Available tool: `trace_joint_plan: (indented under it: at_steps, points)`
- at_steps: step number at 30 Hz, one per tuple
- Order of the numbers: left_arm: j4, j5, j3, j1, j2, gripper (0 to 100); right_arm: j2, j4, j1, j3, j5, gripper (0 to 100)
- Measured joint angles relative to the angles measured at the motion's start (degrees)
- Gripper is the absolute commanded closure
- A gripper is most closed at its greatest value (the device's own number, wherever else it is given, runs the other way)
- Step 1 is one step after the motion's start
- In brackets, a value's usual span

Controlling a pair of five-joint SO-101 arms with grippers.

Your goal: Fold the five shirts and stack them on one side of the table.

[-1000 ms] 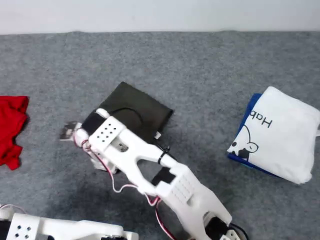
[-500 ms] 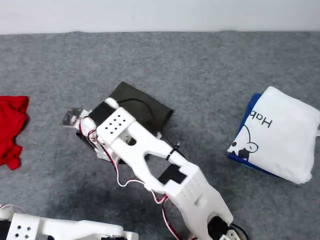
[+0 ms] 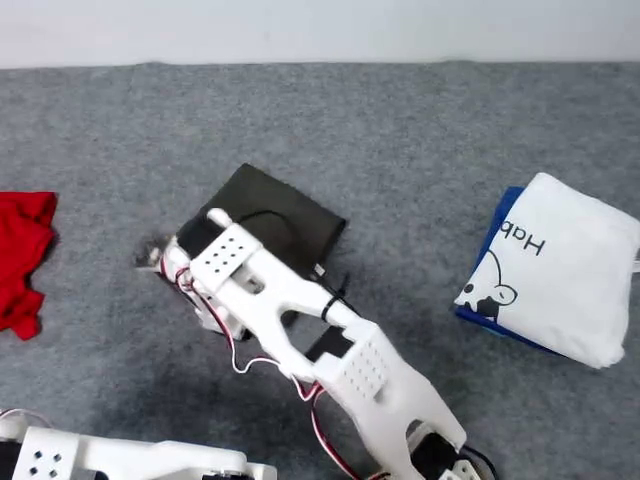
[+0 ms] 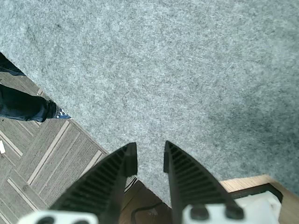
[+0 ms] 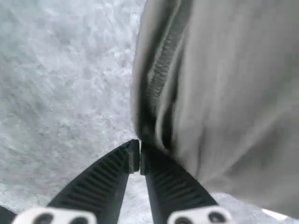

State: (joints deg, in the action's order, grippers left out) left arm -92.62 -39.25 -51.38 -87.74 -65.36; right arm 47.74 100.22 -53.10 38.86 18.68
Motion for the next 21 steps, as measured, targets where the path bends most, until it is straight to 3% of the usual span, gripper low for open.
trace_joint_plan:
  at_steps: [14, 21]
  points:
    - [-1.1, 0.0, 0.0, 0.0, 0.0, 90, -10.3, 0.3, -2.1, 0.0, 0.8, 99.0]
    - [-1.1, 0.0, 0.0, 0.0, 0.0, 90, -7.4, -2.1, -0.3, 0.0, 2.6, 99.0]
